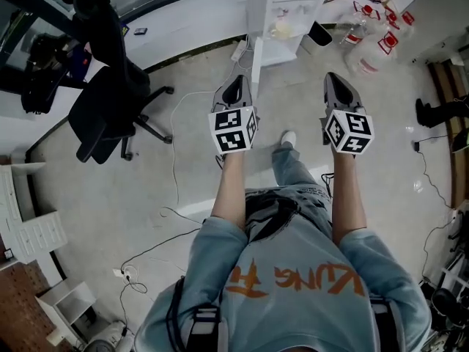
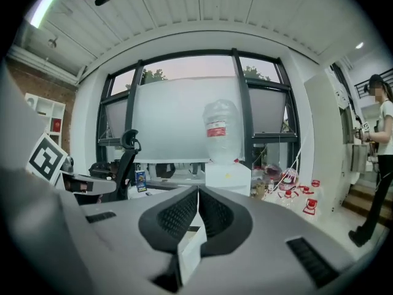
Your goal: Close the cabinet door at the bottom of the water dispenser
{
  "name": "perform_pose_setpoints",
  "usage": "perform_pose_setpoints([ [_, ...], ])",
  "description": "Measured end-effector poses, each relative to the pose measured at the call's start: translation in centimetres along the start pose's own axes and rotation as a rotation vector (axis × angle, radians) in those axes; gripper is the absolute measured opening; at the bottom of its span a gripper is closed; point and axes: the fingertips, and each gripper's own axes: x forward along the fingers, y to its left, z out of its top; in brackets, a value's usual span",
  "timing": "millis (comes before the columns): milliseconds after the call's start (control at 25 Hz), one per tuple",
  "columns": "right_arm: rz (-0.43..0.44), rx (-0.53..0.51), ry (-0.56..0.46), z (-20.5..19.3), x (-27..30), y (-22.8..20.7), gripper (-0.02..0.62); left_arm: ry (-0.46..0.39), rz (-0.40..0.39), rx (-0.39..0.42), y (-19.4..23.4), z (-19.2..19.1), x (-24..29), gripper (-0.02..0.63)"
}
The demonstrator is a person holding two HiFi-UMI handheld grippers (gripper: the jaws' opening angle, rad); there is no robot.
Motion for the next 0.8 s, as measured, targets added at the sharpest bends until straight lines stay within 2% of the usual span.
perform_pose_setpoints([
  [440, 0.052, 0.115, 0.073, -3.3, 9.5, -8.9, 0.029, 0.169, 0.065, 0.070, -3.0, -2.2, 10.8, 0.008],
  [600, 0.076, 0.132, 0.097, -3.6, 12.9, -12.1, 0.029, 0.194, 0.100, 0.074, -4.1, -2.1, 14.2, 0.008],
  [800, 0.125, 0.150, 0.139, -5.4, 16.2, -13.2, 0.030, 0.240, 0.106, 0.110, -5.4, -3.5, 16.8, 0.008],
])
